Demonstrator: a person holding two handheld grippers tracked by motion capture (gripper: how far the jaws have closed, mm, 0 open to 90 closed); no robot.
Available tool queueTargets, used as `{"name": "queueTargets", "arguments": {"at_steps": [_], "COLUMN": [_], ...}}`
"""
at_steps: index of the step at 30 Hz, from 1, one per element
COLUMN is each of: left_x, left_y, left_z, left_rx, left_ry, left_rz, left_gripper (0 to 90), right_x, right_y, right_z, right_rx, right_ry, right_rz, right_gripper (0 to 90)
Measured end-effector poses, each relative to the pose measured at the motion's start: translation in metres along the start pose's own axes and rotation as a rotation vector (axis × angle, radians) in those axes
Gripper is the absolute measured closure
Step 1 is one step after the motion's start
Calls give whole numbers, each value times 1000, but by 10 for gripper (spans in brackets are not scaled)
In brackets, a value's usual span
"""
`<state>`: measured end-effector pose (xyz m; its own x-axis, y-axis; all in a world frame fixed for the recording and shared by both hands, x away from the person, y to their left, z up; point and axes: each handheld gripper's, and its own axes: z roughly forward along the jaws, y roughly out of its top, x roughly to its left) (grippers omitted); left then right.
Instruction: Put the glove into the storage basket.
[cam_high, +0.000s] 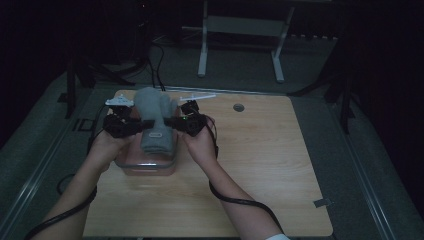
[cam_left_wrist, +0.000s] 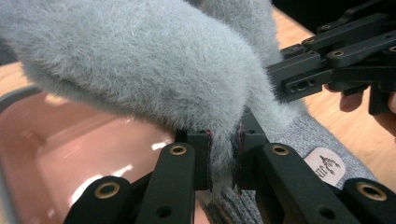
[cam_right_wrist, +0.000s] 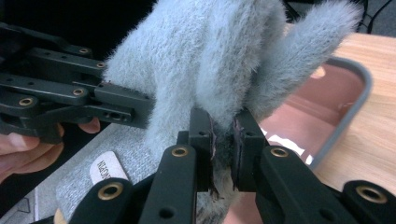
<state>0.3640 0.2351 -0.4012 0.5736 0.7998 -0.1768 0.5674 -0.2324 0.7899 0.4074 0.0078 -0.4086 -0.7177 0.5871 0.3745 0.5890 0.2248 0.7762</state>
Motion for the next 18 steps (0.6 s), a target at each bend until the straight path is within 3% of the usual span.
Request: {"name": "queueTargets", "arguments": {"at_steps": [5,11,18], "left_x": [14,19,24], "left_y": [-18,-38,-46], "left_z": [17,44,63], "left_rx": [52,130,207], "left_ry": [21,65,83], "left_rz": [-27,-32,-26], "left_gripper": [811,811,809], "right_x": [-7,-21,-27], "right_y": [-13,-35,-45], "right_z": [29,57,78], "right_rx": [46,115,196], "right_ry": [-14,-54,-116], "right_rz": [32,84,86], "right_gripper": [810,810,808]}}
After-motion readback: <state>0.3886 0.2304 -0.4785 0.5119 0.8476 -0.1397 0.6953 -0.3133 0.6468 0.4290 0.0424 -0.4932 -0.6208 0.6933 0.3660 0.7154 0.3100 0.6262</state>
